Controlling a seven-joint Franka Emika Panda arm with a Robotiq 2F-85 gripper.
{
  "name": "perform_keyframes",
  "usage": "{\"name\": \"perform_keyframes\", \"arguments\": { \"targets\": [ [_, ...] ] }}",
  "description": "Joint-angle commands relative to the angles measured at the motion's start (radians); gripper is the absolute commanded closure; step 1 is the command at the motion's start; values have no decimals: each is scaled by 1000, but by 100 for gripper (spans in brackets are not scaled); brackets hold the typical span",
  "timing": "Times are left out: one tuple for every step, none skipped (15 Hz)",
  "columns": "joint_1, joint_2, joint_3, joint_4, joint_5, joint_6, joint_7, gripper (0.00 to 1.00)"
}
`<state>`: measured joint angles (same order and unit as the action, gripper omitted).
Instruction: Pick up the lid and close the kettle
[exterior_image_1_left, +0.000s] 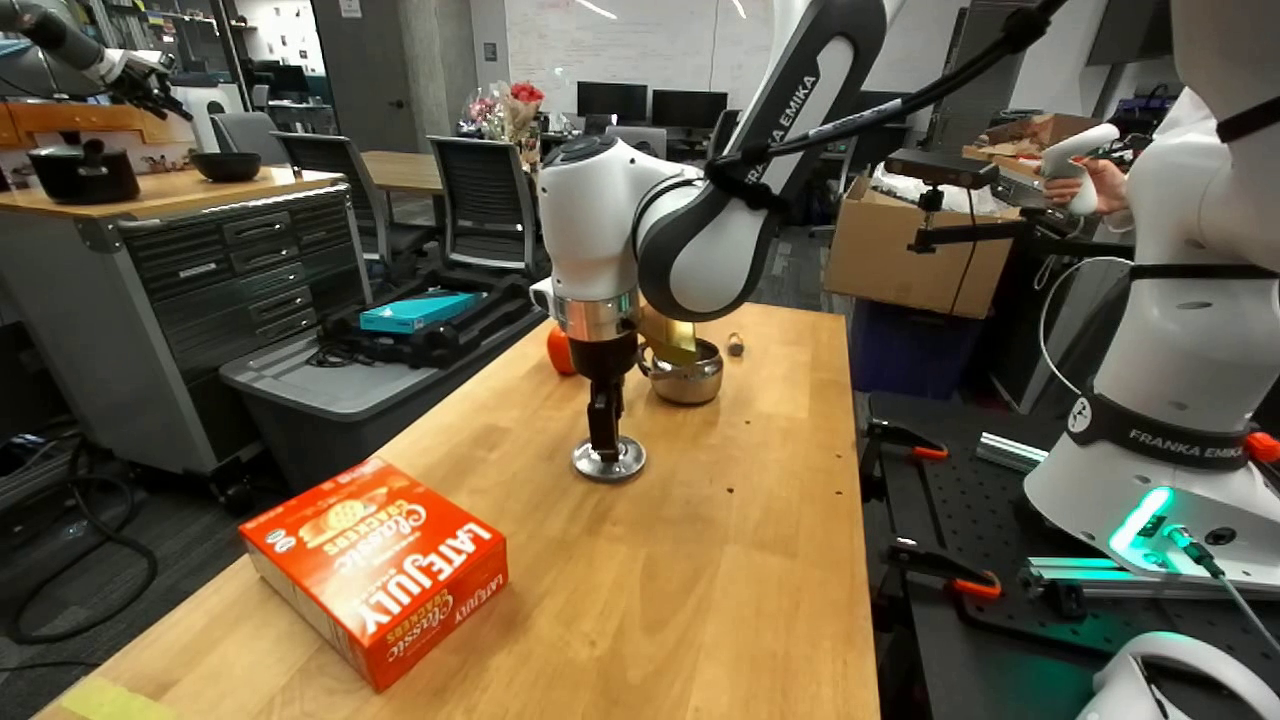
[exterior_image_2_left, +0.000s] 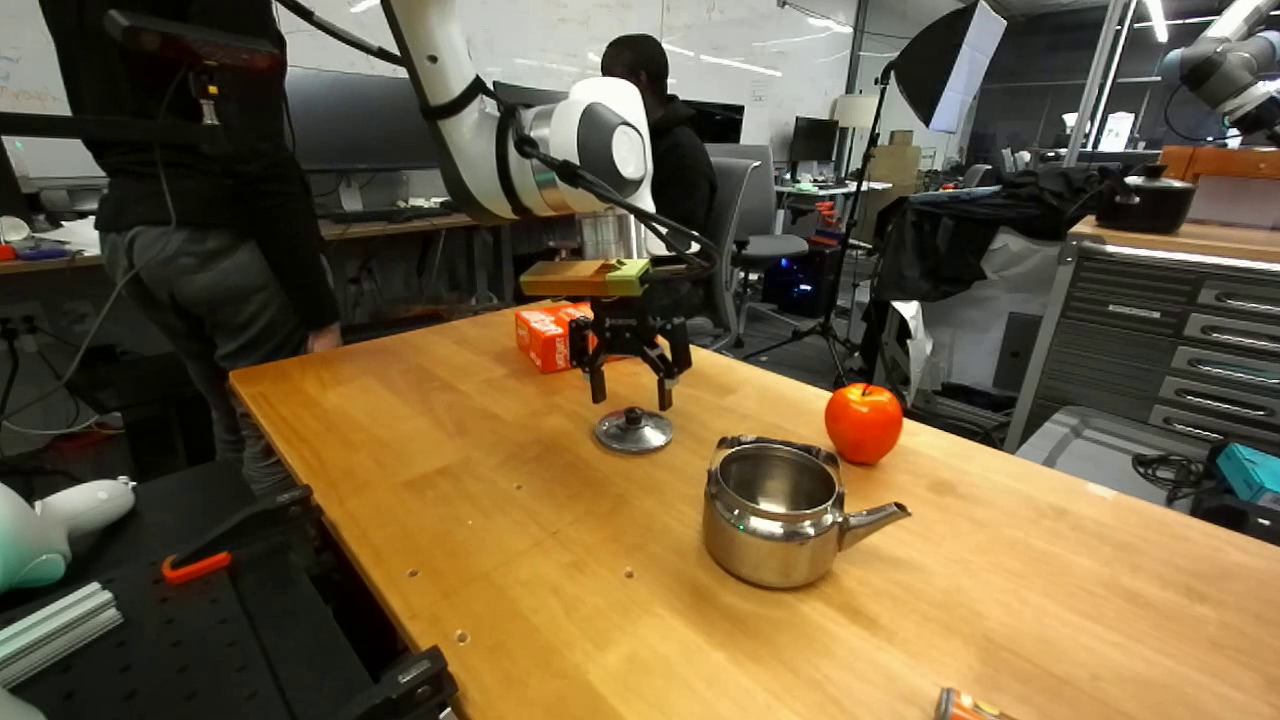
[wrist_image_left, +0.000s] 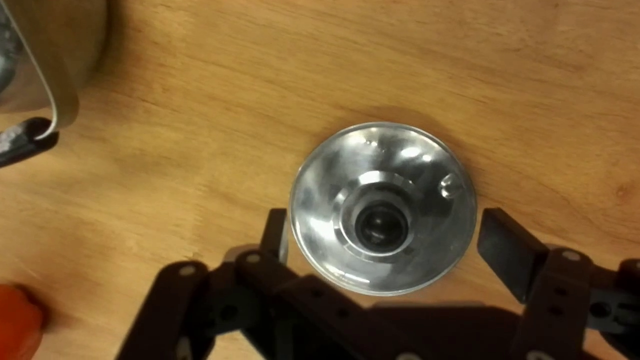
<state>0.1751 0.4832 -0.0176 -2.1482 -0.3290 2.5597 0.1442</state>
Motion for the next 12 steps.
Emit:
{"name": "perform_keyframes", "arguments": {
  "targets": [
    [29,29,-25,46,-18,-26,26,22],
    [29,31,-25,49,-17,-29,25,34],
    [30,31,-26,50,-18,-29,26,36],
    [30,33,-26,52,-17,-31,24,43],
    [31,35,-27,53,-18,-31,25,51],
    [30,37,-27,54,-18,-32,23,60],
    [30,39,-27,55,-17,-34,22,67],
    [28,41,-27,55,-14,-35,20,76],
    [27,43,-27,57,-12,-37,20,82],
    [25,44,-27,57,-10,-39,19,91],
    [24,44,-27,59,-9,-42,18,96],
    [22,44,-24,60,-6,-45,15,92]
  ]
}}
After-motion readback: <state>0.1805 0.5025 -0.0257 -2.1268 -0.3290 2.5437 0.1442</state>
